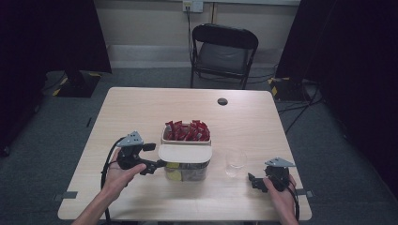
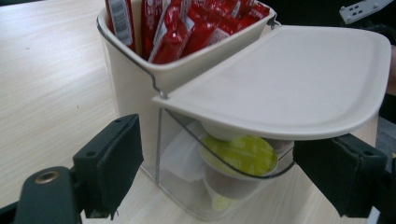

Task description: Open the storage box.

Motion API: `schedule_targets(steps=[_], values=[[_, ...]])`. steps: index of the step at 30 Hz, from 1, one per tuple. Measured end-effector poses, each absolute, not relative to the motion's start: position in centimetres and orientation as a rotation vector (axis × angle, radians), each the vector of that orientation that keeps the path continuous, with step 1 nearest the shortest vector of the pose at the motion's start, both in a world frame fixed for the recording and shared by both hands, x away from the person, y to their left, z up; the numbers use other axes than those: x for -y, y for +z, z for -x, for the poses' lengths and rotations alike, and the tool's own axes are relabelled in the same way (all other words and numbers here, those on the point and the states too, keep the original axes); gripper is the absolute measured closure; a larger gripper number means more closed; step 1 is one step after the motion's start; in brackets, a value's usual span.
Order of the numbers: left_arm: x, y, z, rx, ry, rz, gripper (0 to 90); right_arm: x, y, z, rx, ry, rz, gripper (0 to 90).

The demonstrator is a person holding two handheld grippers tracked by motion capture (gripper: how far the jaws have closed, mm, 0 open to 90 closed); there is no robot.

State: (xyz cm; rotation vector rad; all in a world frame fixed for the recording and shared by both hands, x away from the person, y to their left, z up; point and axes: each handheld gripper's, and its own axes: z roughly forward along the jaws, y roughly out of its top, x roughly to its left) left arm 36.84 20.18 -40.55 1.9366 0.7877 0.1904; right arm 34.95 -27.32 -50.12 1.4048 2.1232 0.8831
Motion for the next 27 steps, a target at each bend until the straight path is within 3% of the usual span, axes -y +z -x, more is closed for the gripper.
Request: schedule_targets(steps=[27], values=[[-19.6,-38.3,-39.3,-0.782,0.189,-1.904,15.9,27.3,-50.1,-35.0,-2.123,0.882,-1.405,2.1]])
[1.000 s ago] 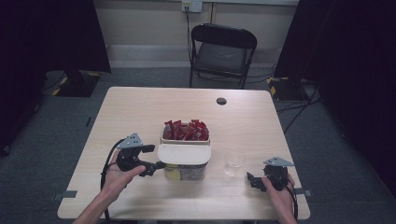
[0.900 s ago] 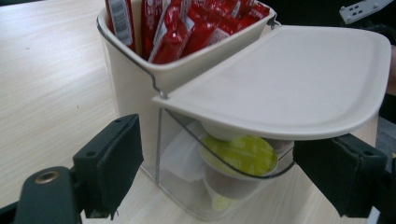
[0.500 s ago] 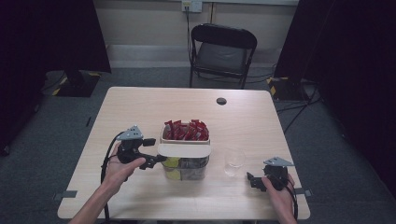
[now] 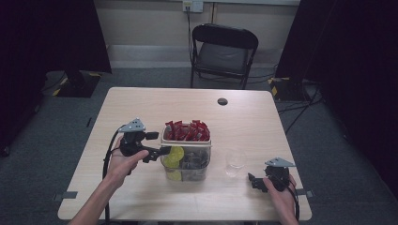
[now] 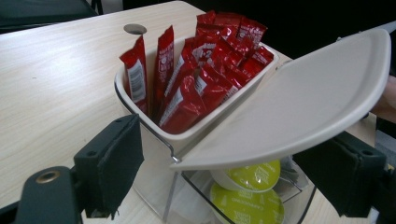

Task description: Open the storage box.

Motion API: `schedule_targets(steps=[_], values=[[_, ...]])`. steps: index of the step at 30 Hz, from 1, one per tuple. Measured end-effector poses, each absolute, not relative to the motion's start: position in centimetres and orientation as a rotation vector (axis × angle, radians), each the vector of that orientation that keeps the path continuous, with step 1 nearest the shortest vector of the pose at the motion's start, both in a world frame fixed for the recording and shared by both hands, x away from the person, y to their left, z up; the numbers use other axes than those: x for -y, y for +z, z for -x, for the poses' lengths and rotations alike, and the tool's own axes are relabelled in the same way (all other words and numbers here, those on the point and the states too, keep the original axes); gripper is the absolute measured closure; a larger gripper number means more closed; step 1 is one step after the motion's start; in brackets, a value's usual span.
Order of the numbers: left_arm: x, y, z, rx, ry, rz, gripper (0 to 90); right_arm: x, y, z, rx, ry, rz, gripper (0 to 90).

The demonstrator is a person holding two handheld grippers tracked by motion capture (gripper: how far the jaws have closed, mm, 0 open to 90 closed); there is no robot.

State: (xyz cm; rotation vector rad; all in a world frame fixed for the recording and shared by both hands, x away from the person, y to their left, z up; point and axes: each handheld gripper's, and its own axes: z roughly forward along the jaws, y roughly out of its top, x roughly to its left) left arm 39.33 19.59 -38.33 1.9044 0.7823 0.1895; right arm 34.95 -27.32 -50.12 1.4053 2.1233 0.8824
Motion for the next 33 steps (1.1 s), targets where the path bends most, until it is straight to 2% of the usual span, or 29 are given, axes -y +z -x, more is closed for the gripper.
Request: schedule_targets(steps=[22,33], values=[[-20.1,-37.9,-41.1,-0.837,0.147,-1.850,16.8,27.3,-50.1,-35.0,-2.119,0.880,-1.411,1.2],[-20.0,-37.9,-41.6,-0.883,0.197,-1.847,17.2,27.3,-50.1,-35.0,-2.123,0.882,-1.408,1.2]])
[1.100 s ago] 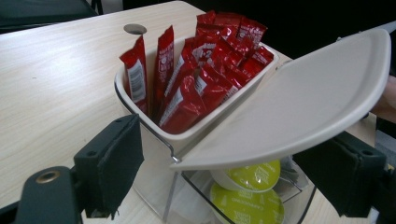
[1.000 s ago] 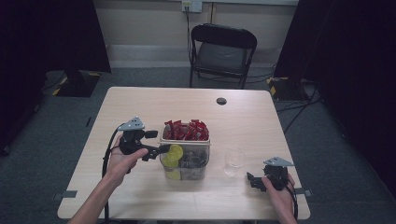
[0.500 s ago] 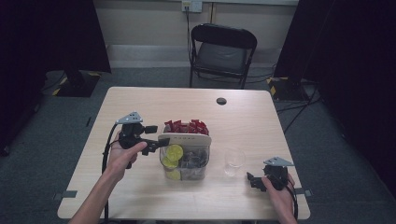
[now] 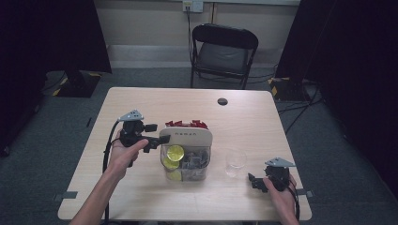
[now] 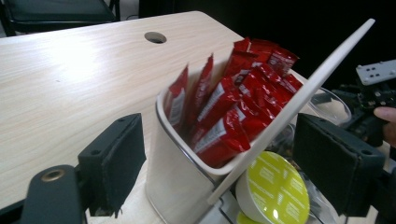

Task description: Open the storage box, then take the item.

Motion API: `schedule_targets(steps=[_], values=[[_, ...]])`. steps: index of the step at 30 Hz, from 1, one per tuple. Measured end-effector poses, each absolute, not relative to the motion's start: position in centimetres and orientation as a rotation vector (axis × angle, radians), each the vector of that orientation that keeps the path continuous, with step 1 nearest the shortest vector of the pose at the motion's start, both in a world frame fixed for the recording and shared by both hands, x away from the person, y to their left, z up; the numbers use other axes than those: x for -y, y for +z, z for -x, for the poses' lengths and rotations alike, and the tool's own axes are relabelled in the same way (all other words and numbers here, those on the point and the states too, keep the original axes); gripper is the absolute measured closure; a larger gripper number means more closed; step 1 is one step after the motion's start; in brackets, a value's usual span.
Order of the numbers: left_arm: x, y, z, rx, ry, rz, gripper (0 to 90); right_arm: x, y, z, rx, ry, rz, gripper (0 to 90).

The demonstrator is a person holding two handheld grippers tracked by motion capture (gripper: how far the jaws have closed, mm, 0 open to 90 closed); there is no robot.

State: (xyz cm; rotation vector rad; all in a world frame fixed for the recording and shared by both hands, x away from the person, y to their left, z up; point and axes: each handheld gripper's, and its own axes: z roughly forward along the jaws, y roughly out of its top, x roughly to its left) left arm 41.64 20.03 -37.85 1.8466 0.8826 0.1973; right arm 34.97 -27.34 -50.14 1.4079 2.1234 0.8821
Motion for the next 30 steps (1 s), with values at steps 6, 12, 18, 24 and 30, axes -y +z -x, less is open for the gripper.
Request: schedule_targets(steps=[6,12,18,24,30], values=[[-19.7,-37.5,-41.4,-0.881,0.251,-1.866,17.7,27.4,-50.1,-35.0,-2.126,0.882,-1.407,1.1],[-19.7,-38.4,-42.1,-0.902,0.214,-1.878,15.7,27.4,-50.1,-34.9,-2.120,0.880,-1.413,1.2],[-19.8,-38.6,-42.3,-0.893,0.192,-1.870,15.5,27.4,-50.1,-34.9,-2.127,0.888,-1.408,1.8],[-19.9,-38.6,-42.3,-0.898,0.192,-1.870,15.5,27.5,-49.7,-34.6,-2.138,0.917,-1.395,16.1],[-19.9,-38.5,-42.2,-0.900,0.208,-1.875,15.7,27.6,-48.7,-34.2,-2.129,0.961,-1.371,14.7]])
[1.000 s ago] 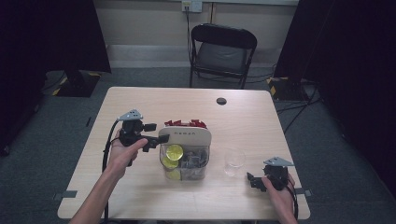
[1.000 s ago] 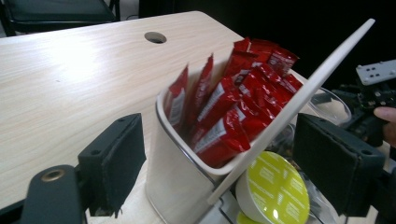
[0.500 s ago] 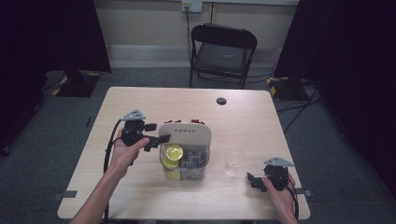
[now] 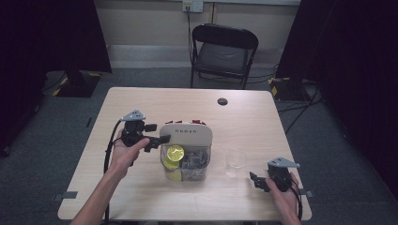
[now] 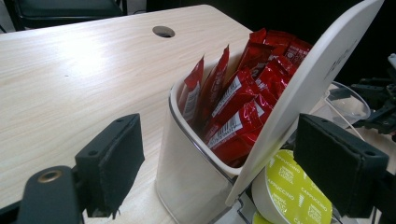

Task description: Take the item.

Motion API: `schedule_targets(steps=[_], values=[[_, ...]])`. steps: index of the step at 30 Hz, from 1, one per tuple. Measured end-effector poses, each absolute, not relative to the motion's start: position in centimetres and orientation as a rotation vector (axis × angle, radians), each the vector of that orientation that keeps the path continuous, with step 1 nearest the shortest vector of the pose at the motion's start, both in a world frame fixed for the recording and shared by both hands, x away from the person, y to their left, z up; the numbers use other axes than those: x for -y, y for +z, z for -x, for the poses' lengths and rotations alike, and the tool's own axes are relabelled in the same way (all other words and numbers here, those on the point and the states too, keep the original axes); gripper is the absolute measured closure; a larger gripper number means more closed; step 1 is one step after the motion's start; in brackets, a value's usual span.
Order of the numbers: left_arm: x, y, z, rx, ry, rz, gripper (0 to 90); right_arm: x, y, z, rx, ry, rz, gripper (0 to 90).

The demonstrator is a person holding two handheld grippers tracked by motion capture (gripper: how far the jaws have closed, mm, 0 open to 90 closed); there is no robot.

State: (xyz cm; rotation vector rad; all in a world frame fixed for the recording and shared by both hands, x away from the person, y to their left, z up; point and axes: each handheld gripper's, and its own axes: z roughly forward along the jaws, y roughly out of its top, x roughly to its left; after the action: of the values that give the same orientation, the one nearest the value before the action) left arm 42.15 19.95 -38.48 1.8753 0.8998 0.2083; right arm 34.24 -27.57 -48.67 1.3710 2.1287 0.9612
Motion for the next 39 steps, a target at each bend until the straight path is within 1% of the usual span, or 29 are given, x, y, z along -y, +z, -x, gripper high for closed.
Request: schedule_targets(steps=[9,18,28,30,32,37,39], values=[[-20.0,-38.5,-42.2,-0.898,0.201,-1.870,15.5,27.4,-47.0,-33.7,-2.112,1.024,-1.316,16.1],[-20.0,-38.6,-42.3,-0.897,0.189,-1.868,15.1,26.9,-45.0,-33.1,-2.100,1.148,-1.317,22.6],[-20.0,-38.6,-42.3,-0.901,0.197,-1.873,15.1,26.1,-42.9,-32.6,-2.120,1.201,-1.237,26.5],[-19.9,-38.7,-42.3,-0.902,0.197,-1.875,15.2,25.7,-41.8,-32.3,-2.130,1.223,-1.190,27.7],[-19.9,-38.7,-42.3,-0.898,0.194,-1.875,15.2,25.5,-41.4,-32.3,-2.123,1.230,-1.176,28.2],[-19.8,-38.7,-42.3,-0.897,0.192,-1.875,15.2,24.1,-40.5,-32.3,-2.145,1.259,-1.127,34.8],[-19.8,-38.7,-42.3,-0.899,0.191,-1.874,15.2,23.7,-40.4,-32.4,-2.154,1.279,-1.122,35.8]])
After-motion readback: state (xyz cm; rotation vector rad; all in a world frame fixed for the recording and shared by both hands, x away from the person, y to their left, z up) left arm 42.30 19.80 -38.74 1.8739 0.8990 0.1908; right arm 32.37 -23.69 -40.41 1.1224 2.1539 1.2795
